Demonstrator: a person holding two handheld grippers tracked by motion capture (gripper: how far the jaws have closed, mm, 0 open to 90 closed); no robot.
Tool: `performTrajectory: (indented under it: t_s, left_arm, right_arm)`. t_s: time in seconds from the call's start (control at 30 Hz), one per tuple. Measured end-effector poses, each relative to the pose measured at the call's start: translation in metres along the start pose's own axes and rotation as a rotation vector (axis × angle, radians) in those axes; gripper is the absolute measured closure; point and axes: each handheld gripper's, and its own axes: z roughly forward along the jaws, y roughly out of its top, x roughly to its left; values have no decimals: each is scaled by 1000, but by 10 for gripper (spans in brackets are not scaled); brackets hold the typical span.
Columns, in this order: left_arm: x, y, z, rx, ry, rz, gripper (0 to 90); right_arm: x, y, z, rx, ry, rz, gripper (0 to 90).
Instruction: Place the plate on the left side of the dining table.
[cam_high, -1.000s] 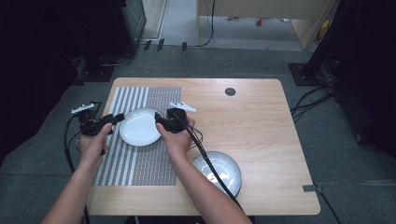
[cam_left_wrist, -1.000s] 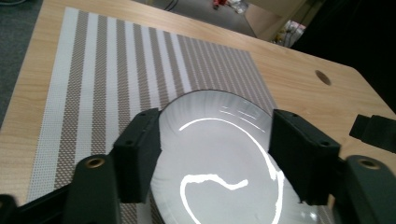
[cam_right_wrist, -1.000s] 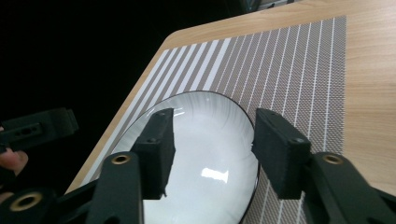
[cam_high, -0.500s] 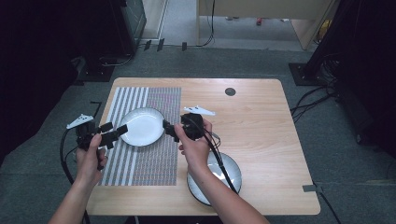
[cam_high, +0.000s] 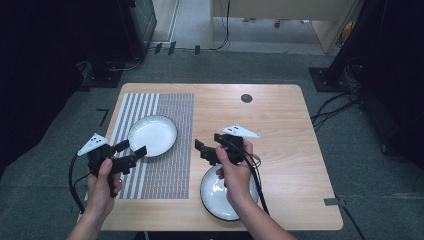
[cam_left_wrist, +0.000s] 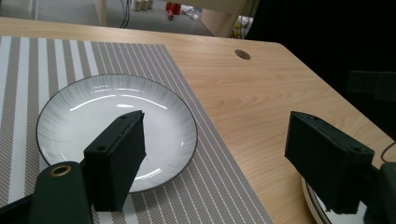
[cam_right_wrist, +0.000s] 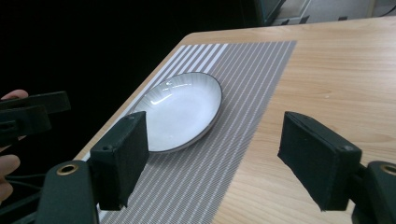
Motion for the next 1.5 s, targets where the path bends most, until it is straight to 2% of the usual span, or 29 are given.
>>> performTrajectory:
  t_s: [0.07, 0.3, 0.6, 0.7, 0.73, 0.77, 0.83, 0.87, 0.97, 1.1, 1.17, 1.3, 1.33, 1.4, 1.5]
  left_arm:
    - [-6, -4, -3, 0, -2, 10, 228]
    - [-29, -22, -8, 0, 6, 65, 230]
    - [-51, -47, -1, 15, -47, 98, 212]
    - [-56, -54, -1, 7, -47, 115, 214]
    - [-57, -56, 0, 6, -43, 123, 213]
    - [-59, -58, 0, 3, -38, 130, 213]
    - [-61, -62, 0, -2, -40, 141, 212]
    - [-61, -64, 0, -3, -52, 143, 208]
    - [-60, -70, 0, -9, -50, 144, 198]
    - [-54, -78, 0, -14, -19, 151, 197]
    - [-48, -81, 0, -10, -8, 144, 196]
    - [-35, -90, -3, -19, 45, 147, 192]
    - [-31, -91, -5, -18, 50, 131, 192]
    - [-22, -94, -8, -24, 61, 107, 190]
    - [-11, -99, -13, -36, 110, 113, 190]
  right_arm:
    - [-4, -3, -10, -14, -12, -18, 241]
    - [-27, -16, -43, -45, -68, -59, 241]
    - [-62, -39, -78, -63, -116, -34, 240]
    - [-75, -48, -89, -74, -122, -17, 243]
    - [-83, -54, -97, -77, -134, -12, 244]
    - [-83, -54, -97, -77, -134, -12, 244]
    - [-92, -61, -103, -74, -152, -12, 245]
    - [-96, -64, -107, -75, -164, -14, 246]
    - [-110, -73, -116, -79, -202, -23, 250]
    - [-128, -85, -130, -97, -272, -39, 257]
    - [-136, -90, -135, -99, -286, -31, 257]
    - [-152, -97, -144, -94, -326, -19, 261]
    - [-156, -99, -147, -94, -337, -20, 262]
    - [-164, -102, -151, -97, -355, -39, 262]
    - [-175, -108, -154, -90, -405, -67, 265]
